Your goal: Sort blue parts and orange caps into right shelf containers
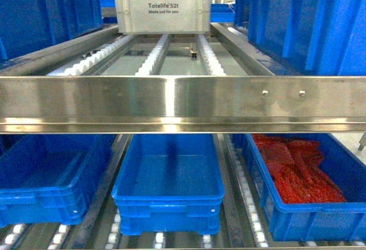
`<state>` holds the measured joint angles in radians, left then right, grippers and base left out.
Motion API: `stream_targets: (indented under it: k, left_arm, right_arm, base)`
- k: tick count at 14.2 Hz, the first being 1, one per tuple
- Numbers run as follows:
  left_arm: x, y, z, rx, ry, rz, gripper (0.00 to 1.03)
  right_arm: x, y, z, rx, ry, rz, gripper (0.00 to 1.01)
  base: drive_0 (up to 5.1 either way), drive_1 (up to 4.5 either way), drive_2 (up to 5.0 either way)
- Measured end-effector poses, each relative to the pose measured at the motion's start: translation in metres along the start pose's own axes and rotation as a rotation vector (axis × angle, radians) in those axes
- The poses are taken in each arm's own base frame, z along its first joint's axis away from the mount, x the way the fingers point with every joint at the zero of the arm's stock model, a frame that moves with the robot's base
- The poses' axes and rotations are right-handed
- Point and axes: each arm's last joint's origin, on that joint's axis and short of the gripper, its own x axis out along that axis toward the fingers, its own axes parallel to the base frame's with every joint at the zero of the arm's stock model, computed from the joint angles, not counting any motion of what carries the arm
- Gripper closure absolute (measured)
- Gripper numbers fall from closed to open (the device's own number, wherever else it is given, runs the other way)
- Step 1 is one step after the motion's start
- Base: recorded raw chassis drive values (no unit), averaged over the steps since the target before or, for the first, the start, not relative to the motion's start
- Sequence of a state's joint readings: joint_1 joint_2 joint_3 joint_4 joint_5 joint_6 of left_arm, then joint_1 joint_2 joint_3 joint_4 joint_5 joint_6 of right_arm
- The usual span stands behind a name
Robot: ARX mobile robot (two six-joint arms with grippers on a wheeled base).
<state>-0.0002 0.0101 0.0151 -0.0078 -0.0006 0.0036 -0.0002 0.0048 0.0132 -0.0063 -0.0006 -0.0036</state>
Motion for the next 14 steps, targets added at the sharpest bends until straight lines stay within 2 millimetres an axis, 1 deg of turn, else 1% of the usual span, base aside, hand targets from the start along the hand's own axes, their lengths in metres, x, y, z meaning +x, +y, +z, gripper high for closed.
stream_targets:
  k: [14]
  left_arm:
    - [0.0, 0.0, 0.0001, 0.0, -0.001, 0.0, 0.6]
  right_arm:
    - [0.0, 0.0, 0.0, 0.0, 0.0, 0.0, 0.58]
  base:
    - [-5.0, 2.48, 2.5]
